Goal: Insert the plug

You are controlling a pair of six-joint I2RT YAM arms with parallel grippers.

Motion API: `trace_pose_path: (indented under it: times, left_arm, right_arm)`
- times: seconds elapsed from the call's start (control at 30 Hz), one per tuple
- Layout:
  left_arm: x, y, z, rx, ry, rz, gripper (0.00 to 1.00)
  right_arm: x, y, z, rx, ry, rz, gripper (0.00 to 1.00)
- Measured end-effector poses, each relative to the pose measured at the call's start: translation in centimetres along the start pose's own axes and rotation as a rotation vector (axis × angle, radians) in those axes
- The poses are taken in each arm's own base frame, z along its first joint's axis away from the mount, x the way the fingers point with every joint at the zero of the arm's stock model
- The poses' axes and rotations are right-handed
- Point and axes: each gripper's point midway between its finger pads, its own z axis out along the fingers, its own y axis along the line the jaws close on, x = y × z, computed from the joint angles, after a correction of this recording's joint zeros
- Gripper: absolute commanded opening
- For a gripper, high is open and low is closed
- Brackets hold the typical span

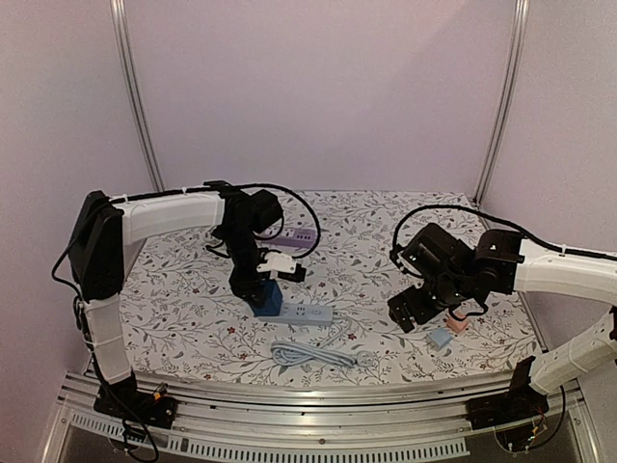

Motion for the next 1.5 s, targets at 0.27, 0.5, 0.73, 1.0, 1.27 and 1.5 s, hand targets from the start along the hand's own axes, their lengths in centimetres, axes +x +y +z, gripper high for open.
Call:
trace_pose_path:
  times: [0.27, 0.5, 0.73, 1.0, 1.27, 1.5]
  left_arm:
    - [-0.1, 0.0, 0.1, -0.013, 0.012, -0.015, 0.0]
    - [-0.2, -0.2, 0.2, -0.037, 0.024, -0.02, 0.0]
    - [-0.4, -0.2, 0.3, -0.051, 0.04, -0.022, 0.0]
    - [-0.5, -0.2, 0.3, -0.051, 0.047, -0.027, 0.0]
    - [-0.8, 0.0, 0.4, -0.031, 0.065, -0.038, 0.0]
    - [-1.2, 0.2, 1.6, -0.033, 0.098, -0.053, 0.0]
  right_arm:
    - [0.4, 0.0, 0.0, 0.003, 0.013, -0.008, 0.99]
    - [1.1, 0.0, 0.0, 0.013, 0.042, -0.024, 0.99]
    - [1.7, -0.2, 0.0, 0.021, 0.065, -0.036, 0.99]
    - [2.0, -0.3, -0.1, 0.028, 0.077, -0.043, 0.99]
    - [2.4, -0.3, 0.2, 0.036, 0.095, -0.049, 0.99]
    - [2.6, -0.3, 0.5, 0.042, 0.11, -0.053, 0.99]
